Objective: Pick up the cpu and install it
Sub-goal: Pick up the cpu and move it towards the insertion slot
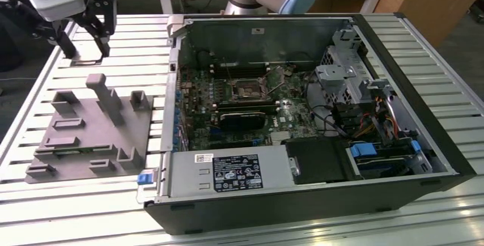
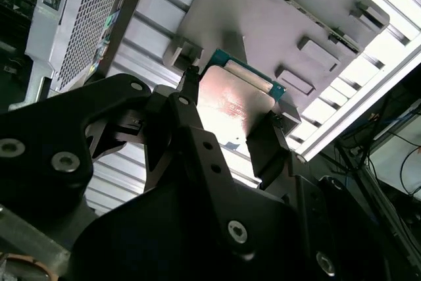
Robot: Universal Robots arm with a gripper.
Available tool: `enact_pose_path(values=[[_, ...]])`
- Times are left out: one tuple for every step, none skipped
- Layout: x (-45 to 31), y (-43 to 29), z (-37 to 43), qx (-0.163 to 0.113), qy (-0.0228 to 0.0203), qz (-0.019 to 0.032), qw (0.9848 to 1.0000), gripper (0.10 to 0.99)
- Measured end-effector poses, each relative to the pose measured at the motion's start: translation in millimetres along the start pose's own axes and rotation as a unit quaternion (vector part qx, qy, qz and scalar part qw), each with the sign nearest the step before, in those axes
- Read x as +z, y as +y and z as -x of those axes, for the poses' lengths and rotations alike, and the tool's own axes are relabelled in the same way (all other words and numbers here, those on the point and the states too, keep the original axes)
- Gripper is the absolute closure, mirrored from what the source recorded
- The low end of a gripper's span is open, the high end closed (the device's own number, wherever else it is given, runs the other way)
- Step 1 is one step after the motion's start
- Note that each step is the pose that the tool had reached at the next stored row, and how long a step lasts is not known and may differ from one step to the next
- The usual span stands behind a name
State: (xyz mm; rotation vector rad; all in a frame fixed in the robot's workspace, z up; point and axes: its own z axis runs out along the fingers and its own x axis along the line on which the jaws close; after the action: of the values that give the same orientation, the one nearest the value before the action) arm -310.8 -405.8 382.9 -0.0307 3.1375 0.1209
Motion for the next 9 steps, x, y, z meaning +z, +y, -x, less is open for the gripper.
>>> enact_pose_path(values=[[0.0, 0.0, 1.2, 0.0, 0.0, 0.0, 1.0, 0.545], [0.0, 0.0, 2.5, 0.0, 0.0, 0.0, 1.0, 0.545], [0.0, -0.1, 3.8, 0.0, 0.0, 0.0, 1.0, 0.545], [0.0, -0.1, 5.1, 0.0, 0.0, 0.0, 1.0, 0.545], [0.0, -0.1, 6.5, 0.0, 0.0, 0.0, 1.0, 0.545], [0.0, -0.2, 7.9, 0.0, 0.0, 0.0, 1.0, 0.545], [0.0, -0.2, 9.4, 0.0, 0.0, 0.0, 1.0, 0.545], [0.0, -0.2, 10.9, 0.0, 0.0, 0.0, 1.0, 0.545], [0.0, -0.3, 12.6, 0.0, 0.0, 0.0, 1.0, 0.545]])
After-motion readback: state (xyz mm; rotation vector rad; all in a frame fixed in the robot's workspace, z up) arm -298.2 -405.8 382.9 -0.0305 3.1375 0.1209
